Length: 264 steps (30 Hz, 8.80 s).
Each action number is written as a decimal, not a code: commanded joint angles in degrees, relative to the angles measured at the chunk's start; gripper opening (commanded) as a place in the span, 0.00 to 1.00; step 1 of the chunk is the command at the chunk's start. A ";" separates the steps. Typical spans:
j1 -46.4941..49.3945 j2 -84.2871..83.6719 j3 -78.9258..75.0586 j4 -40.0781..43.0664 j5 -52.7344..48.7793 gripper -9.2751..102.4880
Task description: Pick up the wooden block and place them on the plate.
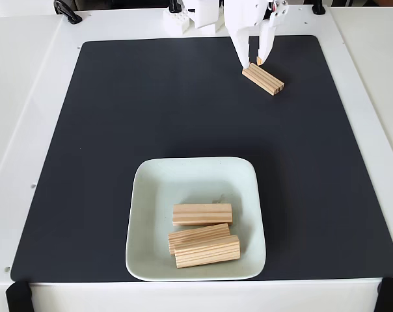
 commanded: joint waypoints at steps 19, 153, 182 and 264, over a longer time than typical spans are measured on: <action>-0.79 -13.01 -13.01 5.54 -1.23 0.48; 9.67 1.49 -52.03 -6.15 77.96 0.08; 32.78 -43.51 -76.99 9.32 77.26 0.08; 28.48 -64.78 -94.13 4.66 81.91 0.27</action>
